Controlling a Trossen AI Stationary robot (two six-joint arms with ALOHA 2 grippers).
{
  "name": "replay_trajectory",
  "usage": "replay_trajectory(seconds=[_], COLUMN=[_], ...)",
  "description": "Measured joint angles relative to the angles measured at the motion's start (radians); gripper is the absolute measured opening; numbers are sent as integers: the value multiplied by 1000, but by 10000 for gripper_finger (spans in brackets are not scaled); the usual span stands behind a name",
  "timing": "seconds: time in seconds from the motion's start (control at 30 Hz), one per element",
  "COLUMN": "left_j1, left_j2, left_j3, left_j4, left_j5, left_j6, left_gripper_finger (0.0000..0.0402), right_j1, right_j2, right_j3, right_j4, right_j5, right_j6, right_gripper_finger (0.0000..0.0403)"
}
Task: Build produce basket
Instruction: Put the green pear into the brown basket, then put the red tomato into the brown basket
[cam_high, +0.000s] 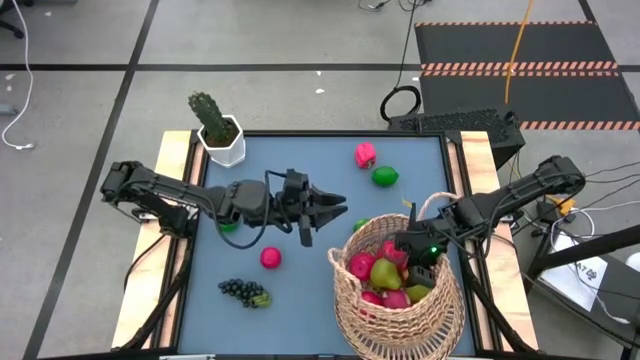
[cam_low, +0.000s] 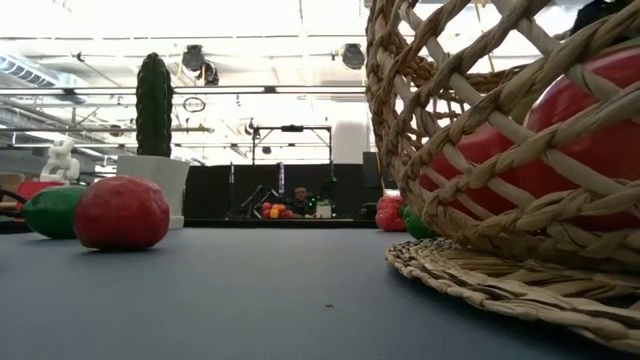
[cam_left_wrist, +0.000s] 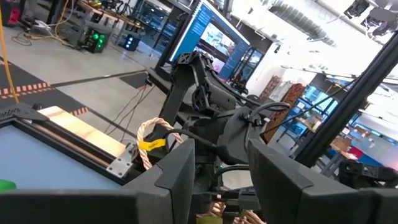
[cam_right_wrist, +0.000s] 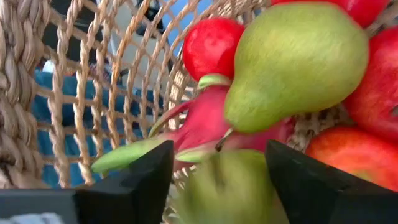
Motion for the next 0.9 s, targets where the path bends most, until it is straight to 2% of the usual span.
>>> replay_trajectory(seconds=[0.17, 0.3, 0.57, 0.77, 0.9], left_j1=[-11, -19, -31, -45, -58], left_j2=[0, 0, 0, 0, 0], left_j3=[0, 0, 0, 0, 0], left_j4=[0, -3, -92, -198, -246], left_j5=[0, 0, 0, 17, 17], left_j6=[4, 4, -26, -57, -77], left_gripper_finger=[147, 147, 147, 147, 147], right_j1=[4, 4, 1, 1, 0], right_j2=[0, 0, -3, -3, -3], right_j3=[0, 0, 0, 1, 1], right_j4=[3, 74, 383, 482, 532], right_j5=[-4, -4, 3, 4, 48], right_j6=[1, 16, 83, 163, 191], right_gripper_finger=[303, 328, 316, 313, 313])
